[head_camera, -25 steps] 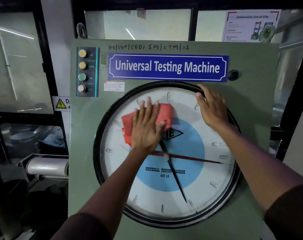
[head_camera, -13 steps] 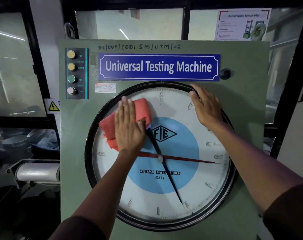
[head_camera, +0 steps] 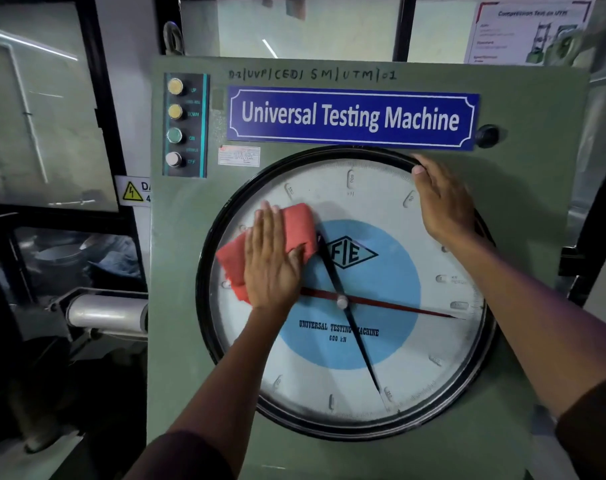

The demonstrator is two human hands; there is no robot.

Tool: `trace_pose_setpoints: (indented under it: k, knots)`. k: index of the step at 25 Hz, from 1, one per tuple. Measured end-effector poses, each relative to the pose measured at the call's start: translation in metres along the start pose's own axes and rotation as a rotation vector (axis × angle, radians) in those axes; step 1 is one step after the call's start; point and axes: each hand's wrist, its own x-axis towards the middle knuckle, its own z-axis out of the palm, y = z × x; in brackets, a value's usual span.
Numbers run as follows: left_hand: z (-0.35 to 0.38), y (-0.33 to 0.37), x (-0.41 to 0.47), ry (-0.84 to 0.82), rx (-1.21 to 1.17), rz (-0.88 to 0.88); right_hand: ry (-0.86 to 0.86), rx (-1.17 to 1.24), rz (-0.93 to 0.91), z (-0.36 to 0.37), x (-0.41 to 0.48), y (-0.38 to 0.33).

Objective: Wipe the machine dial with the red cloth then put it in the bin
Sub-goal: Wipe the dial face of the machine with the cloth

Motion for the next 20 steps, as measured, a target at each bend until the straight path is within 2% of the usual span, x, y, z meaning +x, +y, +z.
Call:
trace_pose_setpoints:
  k: [3, 6, 8, 11, 15, 20]
  knots:
    - [0.007, -0.027, -0.049, 0.008, -0.058, -0.128, 0.004, -0.027, -0.006, 0.002, 0.002, 0.004]
    - [0.011, -0.04, -0.09, -0.044, -0.065, -0.169, 0.019, -0.034, -0.012, 0.005, 0.004, 0.006]
    - [0.009, -0.039, -0.087, -0.049, -0.058, -0.162, 0.018, -0.043, -0.017, 0.007, 0.004, 0.006]
    - [0.001, -0.015, -0.038, -0.028, -0.039, -0.134, 0.021, -0.041, -0.012, 0.007, 0.004, 0.006]
    - [-0.003, 0.042, 0.043, 0.012, 0.008, 0.025, 0.009, -0.03, -0.015, 0.003, 0.004, 0.005]
    - [0.011, 0.085, 0.042, -0.034, 0.049, 0.367, 0.034, -0.052, -0.034, 0.006, 0.003, 0.004]
